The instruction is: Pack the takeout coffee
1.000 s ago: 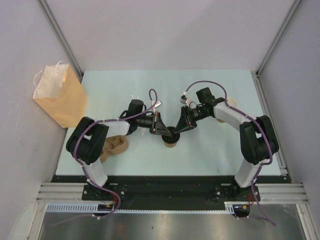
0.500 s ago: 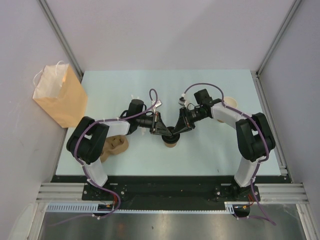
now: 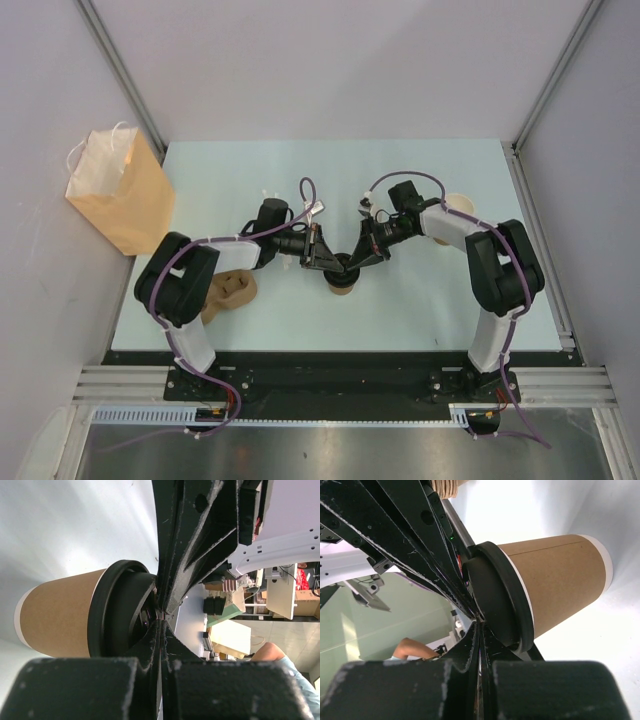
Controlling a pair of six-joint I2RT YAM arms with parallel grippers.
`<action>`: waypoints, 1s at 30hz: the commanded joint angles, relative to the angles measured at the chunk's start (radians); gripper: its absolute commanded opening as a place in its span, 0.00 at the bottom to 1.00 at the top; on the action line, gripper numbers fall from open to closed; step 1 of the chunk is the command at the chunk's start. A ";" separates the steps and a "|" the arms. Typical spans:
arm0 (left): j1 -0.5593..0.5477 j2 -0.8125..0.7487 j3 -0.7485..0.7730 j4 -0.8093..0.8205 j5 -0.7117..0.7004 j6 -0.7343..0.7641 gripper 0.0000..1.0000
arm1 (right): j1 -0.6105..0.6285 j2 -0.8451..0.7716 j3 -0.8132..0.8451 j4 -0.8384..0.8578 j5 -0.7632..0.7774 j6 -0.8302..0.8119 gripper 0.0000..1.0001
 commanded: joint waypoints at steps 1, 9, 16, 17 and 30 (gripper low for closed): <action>-0.001 0.058 -0.015 -0.056 -0.094 0.081 0.00 | -0.015 0.077 -0.003 -0.038 0.178 -0.047 0.00; -0.001 0.073 -0.021 -0.055 -0.096 0.082 0.00 | -0.025 0.121 -0.005 -0.044 0.225 -0.047 0.00; 0.004 0.070 -0.020 -0.059 -0.099 0.085 0.00 | -0.028 0.109 -0.003 -0.032 0.218 -0.042 0.00; 0.002 0.069 -0.017 -0.059 -0.096 0.084 0.00 | -0.027 0.094 -0.003 -0.026 0.206 -0.044 0.00; -0.010 -0.158 0.008 -0.010 -0.009 0.064 0.00 | 0.015 -0.084 0.009 0.065 0.008 0.048 0.00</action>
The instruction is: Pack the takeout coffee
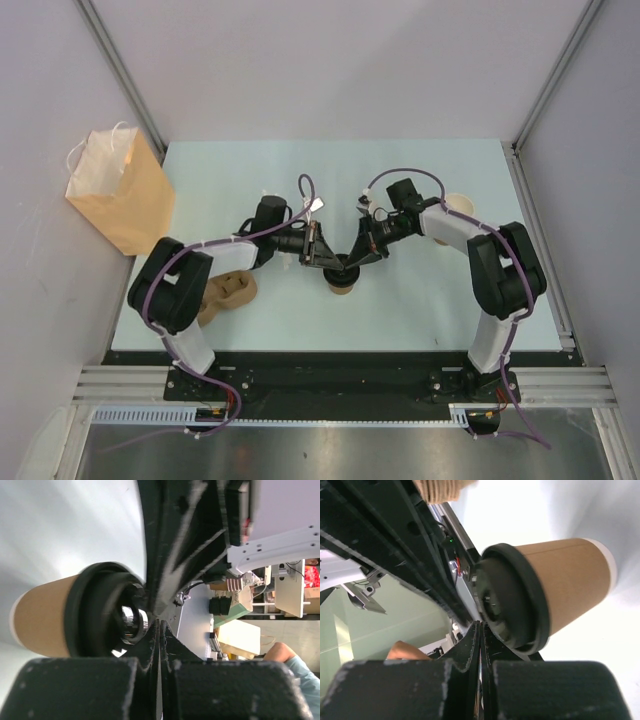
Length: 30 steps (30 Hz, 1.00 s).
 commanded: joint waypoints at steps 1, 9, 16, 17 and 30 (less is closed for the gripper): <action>-0.006 -0.136 0.001 0.006 0.001 0.036 0.00 | 0.003 -0.089 -0.003 0.051 -0.015 0.023 0.00; -0.008 -0.184 -0.052 -0.053 -0.033 0.046 0.00 | 0.075 -0.117 -0.010 -0.014 0.002 -0.026 0.00; -0.008 -0.110 -0.018 -0.042 -0.070 0.035 0.00 | 0.082 -0.091 -0.039 0.014 0.019 -0.012 0.00; -0.008 -0.101 -0.006 -0.042 -0.070 0.036 0.00 | 0.082 -0.089 -0.039 0.019 0.021 -0.011 0.00; -0.006 -0.021 -0.003 -0.031 -0.084 0.032 0.00 | 0.080 -0.010 -0.055 0.014 0.090 -0.058 0.00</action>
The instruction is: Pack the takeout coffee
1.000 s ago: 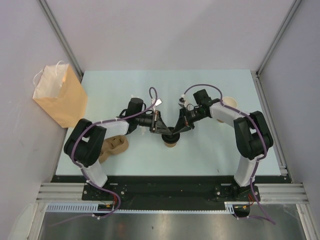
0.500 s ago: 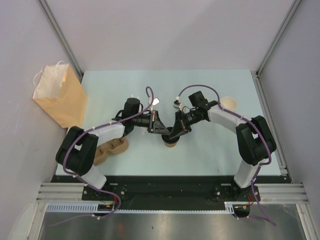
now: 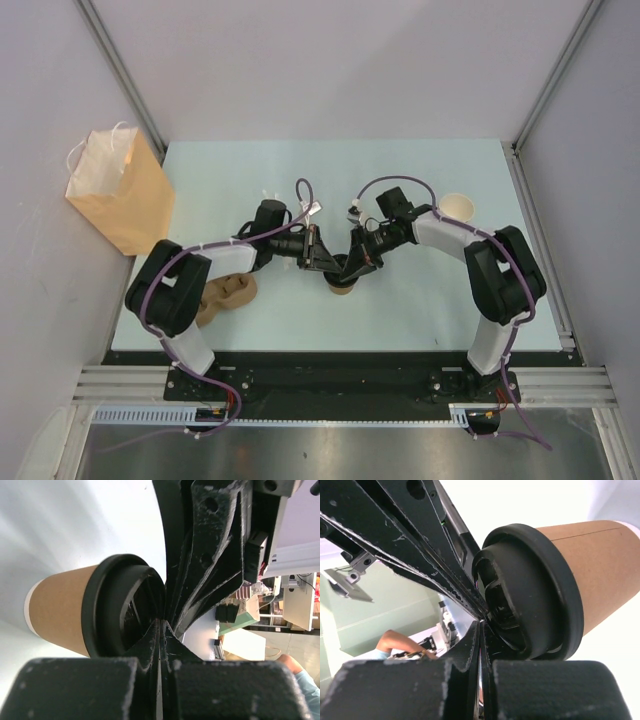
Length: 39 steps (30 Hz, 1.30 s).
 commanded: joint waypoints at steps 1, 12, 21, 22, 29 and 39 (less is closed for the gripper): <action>-0.004 0.025 0.027 0.020 -0.010 0.015 0.00 | -0.005 0.050 -0.009 0.003 0.050 -0.044 0.00; -0.002 0.066 0.013 0.018 -0.020 0.017 0.00 | -0.042 0.127 -0.009 -0.042 0.158 -0.093 0.00; 0.002 0.092 0.028 -0.019 -0.034 0.040 0.00 | -0.065 0.147 -0.009 -0.031 0.161 -0.096 0.00; 0.002 0.091 0.028 -0.010 -0.023 0.032 0.00 | -0.061 0.125 -0.006 -0.025 0.147 -0.099 0.00; -0.008 0.007 0.082 -0.011 0.049 0.041 0.00 | 0.013 0.012 0.018 -0.040 0.113 -0.132 0.00; -0.005 0.052 0.162 -0.003 -0.007 0.023 0.00 | -0.042 0.045 0.022 -0.040 0.109 -0.121 0.00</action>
